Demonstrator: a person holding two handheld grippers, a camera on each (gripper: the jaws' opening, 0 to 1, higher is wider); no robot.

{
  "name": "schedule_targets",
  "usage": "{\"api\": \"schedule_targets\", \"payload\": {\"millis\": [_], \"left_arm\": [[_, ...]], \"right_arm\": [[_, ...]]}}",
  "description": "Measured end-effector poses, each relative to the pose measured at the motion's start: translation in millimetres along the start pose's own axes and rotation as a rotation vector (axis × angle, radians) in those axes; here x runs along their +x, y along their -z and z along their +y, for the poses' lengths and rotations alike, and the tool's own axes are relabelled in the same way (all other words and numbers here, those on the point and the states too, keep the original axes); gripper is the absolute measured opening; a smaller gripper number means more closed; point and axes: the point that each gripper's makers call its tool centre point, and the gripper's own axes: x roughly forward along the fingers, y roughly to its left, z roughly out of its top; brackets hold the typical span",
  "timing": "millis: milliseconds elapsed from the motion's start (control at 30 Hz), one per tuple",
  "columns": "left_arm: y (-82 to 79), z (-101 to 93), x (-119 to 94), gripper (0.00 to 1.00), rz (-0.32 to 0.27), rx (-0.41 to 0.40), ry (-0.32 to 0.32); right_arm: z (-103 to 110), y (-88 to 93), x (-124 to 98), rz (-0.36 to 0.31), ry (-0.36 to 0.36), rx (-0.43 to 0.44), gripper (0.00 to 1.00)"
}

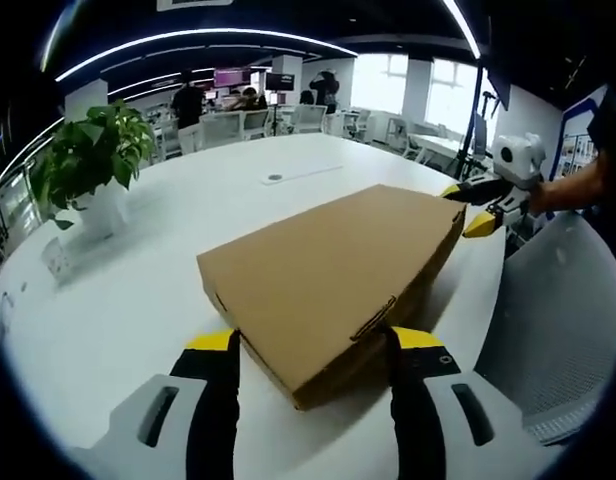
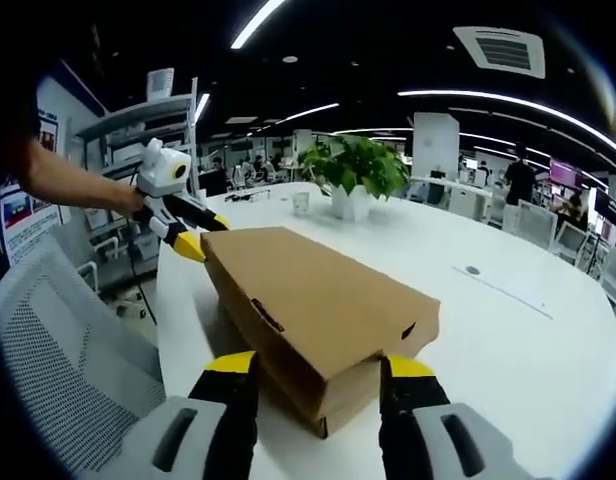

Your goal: Operate the shoe box by opening the lid, removing the specified soft item, and placing it in the target area until the item is outside and the box remains undamaged.

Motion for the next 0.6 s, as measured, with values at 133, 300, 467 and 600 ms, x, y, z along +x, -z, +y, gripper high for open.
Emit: {"api": "schedule_targets", "payload": {"millis": [133, 300, 467, 600], "left_arm": [[-6.1, 0.6, -4.2, 0.61, -0.002, 0.008, 0.008], [-13.6, 0.1, -9.1, 0.62, -0.018, -0.004, 0.013], [-22.2, 0.3, -14.0, 0.62, -0.043, -0.013, 0.012], [-32.4, 0.4, -19.1, 0.62, -0.071, -0.022, 0.01]], "right_arm": [[0.8, -7.7, -2.9, -0.017, -0.011, -0.005, 0.48], [-0.2, -15.9, -4.9, -0.036, -0.009, -0.008, 0.48], [-2.2, -23.2, -6.4, -0.047, -0.012, -0.015, 0.49], [-4.7, -30.2, -7.8, -0.054, -0.009, -0.02, 0.48]]}}
